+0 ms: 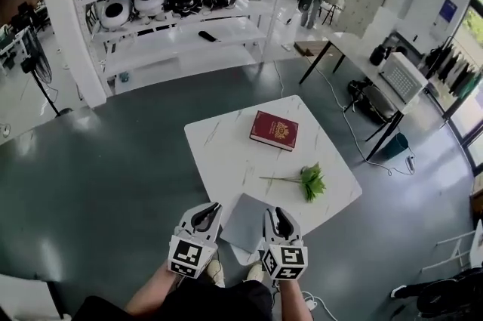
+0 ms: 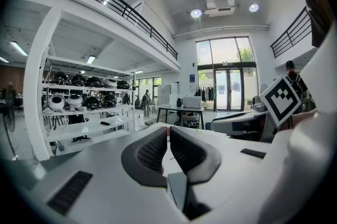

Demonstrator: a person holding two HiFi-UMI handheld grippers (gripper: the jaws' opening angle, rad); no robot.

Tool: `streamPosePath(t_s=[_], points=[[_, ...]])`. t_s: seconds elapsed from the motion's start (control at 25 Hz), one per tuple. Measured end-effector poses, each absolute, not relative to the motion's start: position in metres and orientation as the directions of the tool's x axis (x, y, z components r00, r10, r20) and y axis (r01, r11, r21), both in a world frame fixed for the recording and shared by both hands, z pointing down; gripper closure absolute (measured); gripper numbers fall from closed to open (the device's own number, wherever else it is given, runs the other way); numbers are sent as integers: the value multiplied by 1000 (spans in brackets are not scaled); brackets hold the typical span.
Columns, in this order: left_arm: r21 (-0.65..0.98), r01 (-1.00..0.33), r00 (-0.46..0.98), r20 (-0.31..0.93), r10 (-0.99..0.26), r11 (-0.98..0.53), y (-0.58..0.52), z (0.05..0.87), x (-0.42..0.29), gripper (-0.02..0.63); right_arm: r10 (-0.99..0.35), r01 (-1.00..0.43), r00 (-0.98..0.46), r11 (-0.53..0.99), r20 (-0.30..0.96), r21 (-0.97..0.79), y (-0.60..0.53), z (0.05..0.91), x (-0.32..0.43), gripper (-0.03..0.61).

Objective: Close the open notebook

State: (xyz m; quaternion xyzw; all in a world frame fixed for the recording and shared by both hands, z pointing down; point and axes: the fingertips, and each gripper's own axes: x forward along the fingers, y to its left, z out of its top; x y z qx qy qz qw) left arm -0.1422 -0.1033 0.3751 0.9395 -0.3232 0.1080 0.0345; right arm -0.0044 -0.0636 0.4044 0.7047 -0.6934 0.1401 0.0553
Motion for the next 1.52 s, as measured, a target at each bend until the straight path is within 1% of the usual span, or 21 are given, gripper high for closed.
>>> streamPosePath(t_s=[0.2,0.4,0.72,1.52], points=[[-39,-585,791,195,-580,-810,-84,360,-131,578,-980,-994,68,-83,186,-75,-28,372,11,511],[-61,-554,810,190,-554,-830,-66,351,-123,578,-981,-989,134,-142,144,-51,5,359,23,561],[-78,-528,825,190,-532,-846,-46,350,-114,578,-978,-984,159,-168,133,-55,29,362,29,561],[-73,-539,817,196,-542,-839,-39,350,-117,578,-982,-989,135,-142,131,-45,32,357,23,561]])
